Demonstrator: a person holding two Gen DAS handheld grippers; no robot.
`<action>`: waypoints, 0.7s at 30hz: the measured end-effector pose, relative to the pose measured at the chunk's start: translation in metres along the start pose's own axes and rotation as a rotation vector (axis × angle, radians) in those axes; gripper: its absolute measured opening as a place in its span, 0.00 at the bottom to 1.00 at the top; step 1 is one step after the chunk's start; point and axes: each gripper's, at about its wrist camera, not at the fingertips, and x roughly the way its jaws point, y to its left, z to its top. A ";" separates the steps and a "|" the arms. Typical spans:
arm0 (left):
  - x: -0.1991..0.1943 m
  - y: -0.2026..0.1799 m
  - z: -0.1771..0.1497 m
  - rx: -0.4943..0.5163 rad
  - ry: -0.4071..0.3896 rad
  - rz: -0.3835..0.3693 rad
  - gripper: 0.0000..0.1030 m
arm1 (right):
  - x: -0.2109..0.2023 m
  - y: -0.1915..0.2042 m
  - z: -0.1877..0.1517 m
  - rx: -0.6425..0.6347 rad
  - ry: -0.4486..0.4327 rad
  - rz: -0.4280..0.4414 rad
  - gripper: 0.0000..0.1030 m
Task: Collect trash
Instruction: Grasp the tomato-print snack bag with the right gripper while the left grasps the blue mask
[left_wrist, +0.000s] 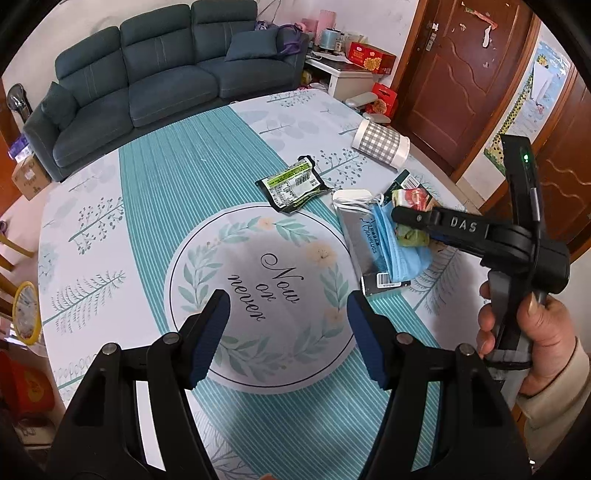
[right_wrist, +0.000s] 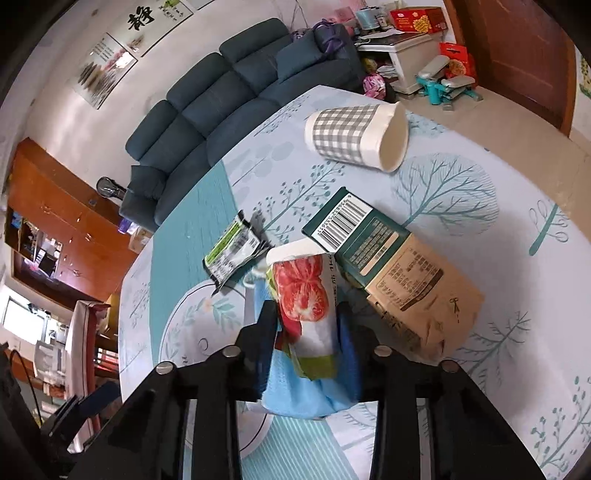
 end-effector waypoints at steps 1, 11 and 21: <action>0.000 -0.001 0.000 0.001 0.000 -0.001 0.61 | 0.001 0.001 -0.003 0.004 0.009 0.030 0.26; 0.002 -0.011 0.002 0.010 0.009 -0.025 0.61 | -0.001 0.006 -0.036 0.087 0.077 0.208 0.29; 0.011 -0.034 -0.007 0.054 0.047 -0.067 0.61 | -0.010 -0.029 -0.049 0.175 0.023 0.186 0.35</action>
